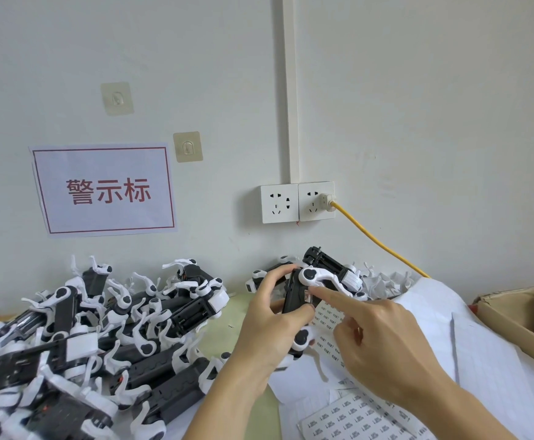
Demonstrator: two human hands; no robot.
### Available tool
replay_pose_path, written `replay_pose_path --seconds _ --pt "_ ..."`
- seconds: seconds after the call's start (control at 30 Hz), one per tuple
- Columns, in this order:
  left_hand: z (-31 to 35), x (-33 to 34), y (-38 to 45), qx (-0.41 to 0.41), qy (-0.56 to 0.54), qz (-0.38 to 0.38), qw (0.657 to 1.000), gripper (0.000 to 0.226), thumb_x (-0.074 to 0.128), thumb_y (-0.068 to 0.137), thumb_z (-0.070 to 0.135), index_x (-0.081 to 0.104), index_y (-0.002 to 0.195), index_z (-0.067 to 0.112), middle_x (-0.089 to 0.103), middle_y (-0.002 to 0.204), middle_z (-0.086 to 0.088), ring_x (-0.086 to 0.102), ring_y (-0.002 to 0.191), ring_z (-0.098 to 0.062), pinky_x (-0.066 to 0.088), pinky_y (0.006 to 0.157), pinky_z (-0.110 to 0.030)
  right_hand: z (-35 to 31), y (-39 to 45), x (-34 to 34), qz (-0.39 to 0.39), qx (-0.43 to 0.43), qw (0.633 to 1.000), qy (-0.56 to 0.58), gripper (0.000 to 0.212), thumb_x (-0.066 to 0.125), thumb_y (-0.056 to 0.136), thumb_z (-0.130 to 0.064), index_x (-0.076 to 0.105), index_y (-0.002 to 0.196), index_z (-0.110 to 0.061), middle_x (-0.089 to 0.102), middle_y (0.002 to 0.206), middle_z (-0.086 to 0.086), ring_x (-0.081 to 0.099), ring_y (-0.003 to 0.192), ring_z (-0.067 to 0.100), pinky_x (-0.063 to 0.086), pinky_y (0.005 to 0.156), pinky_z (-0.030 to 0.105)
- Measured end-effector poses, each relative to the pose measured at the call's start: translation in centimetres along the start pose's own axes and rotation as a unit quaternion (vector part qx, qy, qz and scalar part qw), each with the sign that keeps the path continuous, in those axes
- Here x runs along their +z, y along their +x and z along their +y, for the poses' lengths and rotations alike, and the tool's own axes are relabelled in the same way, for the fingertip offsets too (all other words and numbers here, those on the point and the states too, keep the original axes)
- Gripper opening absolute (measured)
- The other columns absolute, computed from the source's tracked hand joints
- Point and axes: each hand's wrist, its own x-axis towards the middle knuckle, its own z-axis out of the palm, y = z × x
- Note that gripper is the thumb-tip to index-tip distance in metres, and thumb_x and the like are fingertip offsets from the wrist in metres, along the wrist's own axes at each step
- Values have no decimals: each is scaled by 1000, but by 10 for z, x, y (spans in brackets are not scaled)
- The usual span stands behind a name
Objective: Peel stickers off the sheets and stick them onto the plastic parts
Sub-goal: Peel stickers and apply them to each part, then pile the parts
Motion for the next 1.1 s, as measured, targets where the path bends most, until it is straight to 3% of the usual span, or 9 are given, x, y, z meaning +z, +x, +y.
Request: replay_pose_path --seconds 0.13,0.23,0.3,0.4,0.53,0.63,0.73,0.87,1.1 --pt "-1 -1 3 -9 -30 27 999 59 74 59 33 61 112 55 75 90 -3 68 78 -26 57 86 -57 3 1 3 -28 -15 999 19 66 39 77 -16 60 128 -53 46 54 -12 36 49 19 23 45 20" --pt "1 -1 2 -9 -42 34 998 53 72 67 25 61 112 52 74 96 -13 64 78 -38 53 86 -67 8 1 6 -26 -7 999 24 61 41 80 -15 64 123 -50 42 51 -7 35 47 19 23 46 20" --pt "0 -2 2 -4 -34 51 998 45 75 76 24 61 108 53 76 94 -9 70 89 -36 55 85 -58 12 1 8 -3 15 998 56 53 45 84 -10 70 118 -41 38 46 -4 32 42 18 23 44 18" --pt "-2 -3 2 6 -19 72 997 36 74 84 26 60 104 53 76 89 -7 68 74 -18 59 70 -41 18 2 12 56 56 988 130 44 49 91 -2 73 112 -31 37 40 -5 29 36 13 22 42 14" --pt "-1 -1 1 24 12 42 999 40 71 87 23 59 111 53 75 92 -4 70 79 -22 55 69 -29 18 5 12 138 92 964 208 38 48 95 -5 71 100 -35 44 46 -5 32 38 8 26 41 14" --pt "0 3 -2 77 88 -14 993 44 71 82 24 58 116 50 73 93 12 69 89 -11 58 79 -28 15 6 9 125 105 949 270 28 51 94 -30 65 113 -45 63 94 -17 61 80 -2 41 63 10" --pt "3 9 -5 114 136 -78 981 50 68 77 22 60 117 51 71 94 13 68 80 -7 60 69 -28 18 4 9 -2 136 922 362 48 52 83 -51 50 130 -61 55 128 -30 49 121 -11 41 90 20" --pt "2 10 -9 141 183 -138 963 57 67 78 13 61 120 52 71 95 20 66 75 -1 53 66 -18 21 3 12 -70 126 905 400 51 56 84 -47 52 134 -53 66 122 -23 61 114 -3 44 90 24" --pt "5 12 -8 142 175 -61 972 60 79 71 36 49 119 57 72 85 10 66 68 -4 54 60 -24 20 8 15 6 146 923 355 26 46 103 -29 69 115 -32 71 105 -15 63 103 -2 45 85 14"
